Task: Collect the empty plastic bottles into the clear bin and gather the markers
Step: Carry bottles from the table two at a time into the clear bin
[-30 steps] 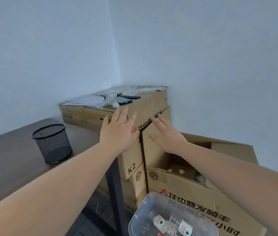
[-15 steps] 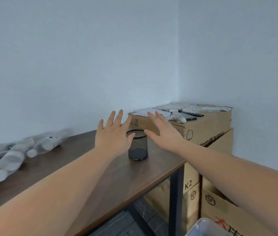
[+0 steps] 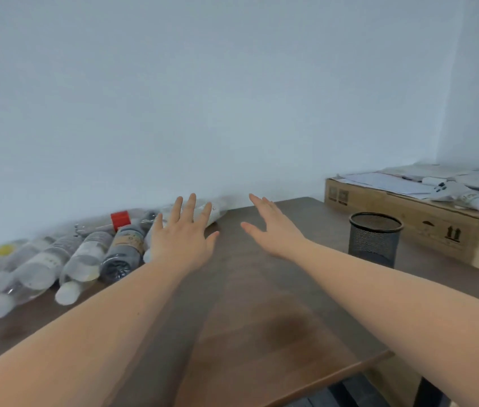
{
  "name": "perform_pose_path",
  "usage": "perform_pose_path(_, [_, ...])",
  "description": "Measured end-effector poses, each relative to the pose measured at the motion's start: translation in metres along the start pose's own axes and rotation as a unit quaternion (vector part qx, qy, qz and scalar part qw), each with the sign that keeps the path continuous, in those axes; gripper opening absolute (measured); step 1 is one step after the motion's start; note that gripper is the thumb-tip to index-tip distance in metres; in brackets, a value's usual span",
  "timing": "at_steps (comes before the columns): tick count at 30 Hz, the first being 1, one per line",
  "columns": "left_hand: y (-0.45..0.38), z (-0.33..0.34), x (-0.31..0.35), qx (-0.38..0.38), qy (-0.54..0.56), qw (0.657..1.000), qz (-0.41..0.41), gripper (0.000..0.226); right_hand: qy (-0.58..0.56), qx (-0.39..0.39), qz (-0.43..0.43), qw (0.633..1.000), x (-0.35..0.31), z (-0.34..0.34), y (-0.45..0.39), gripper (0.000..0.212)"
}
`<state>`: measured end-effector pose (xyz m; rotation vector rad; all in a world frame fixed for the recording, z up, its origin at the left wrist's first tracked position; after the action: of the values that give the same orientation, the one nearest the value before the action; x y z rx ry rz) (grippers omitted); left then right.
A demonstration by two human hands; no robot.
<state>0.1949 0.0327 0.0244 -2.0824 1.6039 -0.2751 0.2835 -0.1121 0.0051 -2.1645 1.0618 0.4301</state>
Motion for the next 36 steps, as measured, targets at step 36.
perform_pose_path(36, [-0.097,0.103,-0.123,-0.066,0.068,0.988,-0.119,0.081,-0.104,0.094,0.238,0.961,0.023,0.134,-0.170,0.074])
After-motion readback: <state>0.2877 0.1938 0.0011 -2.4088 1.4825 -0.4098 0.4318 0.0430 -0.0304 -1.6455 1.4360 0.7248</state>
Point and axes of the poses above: each hand's wrist, its own y-axis away from the middle knuckle, its own z-axis out of the palm, x = y × z, the point moved 9 cm from there along -y, towards the middle knuckle, and after that the axes turned 4 degrees about x, right-handed, at the moved point
